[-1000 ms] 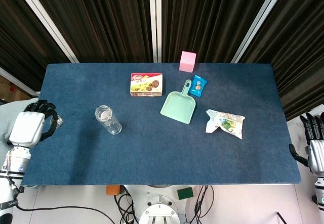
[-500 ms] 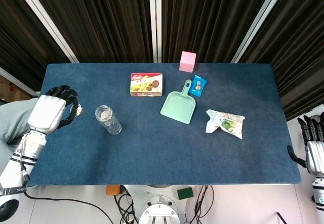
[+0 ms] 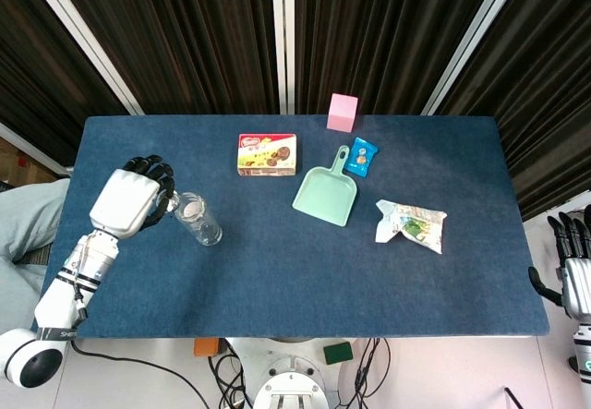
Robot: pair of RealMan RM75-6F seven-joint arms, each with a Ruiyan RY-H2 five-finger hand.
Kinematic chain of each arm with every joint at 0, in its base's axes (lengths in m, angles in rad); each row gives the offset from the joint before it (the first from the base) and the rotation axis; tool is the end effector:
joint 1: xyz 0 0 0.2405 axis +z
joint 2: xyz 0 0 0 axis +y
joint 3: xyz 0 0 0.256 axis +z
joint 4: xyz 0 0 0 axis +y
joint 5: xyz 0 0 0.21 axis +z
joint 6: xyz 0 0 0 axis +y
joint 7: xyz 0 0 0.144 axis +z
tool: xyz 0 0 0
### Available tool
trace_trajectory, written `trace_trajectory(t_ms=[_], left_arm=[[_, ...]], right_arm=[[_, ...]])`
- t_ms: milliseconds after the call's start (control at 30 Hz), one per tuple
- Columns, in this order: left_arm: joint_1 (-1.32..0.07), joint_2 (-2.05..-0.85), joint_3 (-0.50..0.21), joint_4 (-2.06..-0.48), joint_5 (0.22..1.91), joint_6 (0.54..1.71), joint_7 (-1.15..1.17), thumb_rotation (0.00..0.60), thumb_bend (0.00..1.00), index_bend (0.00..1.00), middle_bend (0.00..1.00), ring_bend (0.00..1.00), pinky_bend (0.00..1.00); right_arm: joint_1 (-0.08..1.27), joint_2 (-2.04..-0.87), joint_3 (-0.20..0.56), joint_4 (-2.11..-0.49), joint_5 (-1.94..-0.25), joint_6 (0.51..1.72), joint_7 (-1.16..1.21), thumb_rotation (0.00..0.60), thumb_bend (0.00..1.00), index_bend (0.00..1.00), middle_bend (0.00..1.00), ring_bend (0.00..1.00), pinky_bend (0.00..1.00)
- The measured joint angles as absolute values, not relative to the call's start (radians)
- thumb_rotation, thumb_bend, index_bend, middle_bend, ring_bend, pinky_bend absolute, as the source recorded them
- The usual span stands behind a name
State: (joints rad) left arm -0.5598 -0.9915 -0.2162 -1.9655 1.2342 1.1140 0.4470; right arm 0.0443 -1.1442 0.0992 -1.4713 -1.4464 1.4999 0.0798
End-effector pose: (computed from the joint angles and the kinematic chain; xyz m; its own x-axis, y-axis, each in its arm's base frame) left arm -0.1507 0.3031 0.1467 0.5702 0.0239 0.8212 0.7748 -0.3480 -0.5278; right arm -0.3452 -0.1788 0.1788 0.4216 0.0577 0.9049 -0.9049 0.0906 0.4158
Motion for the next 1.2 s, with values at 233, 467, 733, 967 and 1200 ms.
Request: trace_trajectory(t_ms=[233,467,733,967,1200], left_arm=[[-0.596,-1.015,-0.206,-1.967,1.208,1.093,0.494,0.600,0.43,0.59,0.31,0.20,0.27],[-0.620,-1.046,-0.195,-1.949,1.193,1.086,0.522,0.600,0.43,0.59,0.31,0.20,0.27],[-0.636,-1.073,-0.177,-1.926,1.179,1.092,0.564,0.600,0.43,0.59,0.31,0.20,0.27],[-0.648,-1.081,-0.167,-1.921,1.175,1.086,0.567,0.600,0.43,0.59,0.31,0.20,0.27],[-0.658,-1.085,-0.161,-1.918,1.175,1.085,0.568,0.600,0.43,0.59,0.31,0.20,0.27]], right_arm=[[0.046,-1.147,0.100,-1.466,-1.442,1.493,0.083,0.600,0.31,0.00,0.00,0.00,0.00],[0.048,-1.148,0.103,-1.461,-1.429,1.481,0.089,0.600,0.31,0.00,0.00,0.00,0.00],[0.049,-1.149,0.105,-1.459,-1.428,1.479,0.094,0.600,0.31,0.00,0.00,0.00,0.00],[0.052,-1.149,0.103,-1.454,-1.425,1.468,0.097,0.600,0.31,0.00,0.00,0.00,0.00],[0.053,-1.147,0.104,-1.455,-1.420,1.463,0.095,0.600,0.31,0.00,0.00,0.00,0.00]])
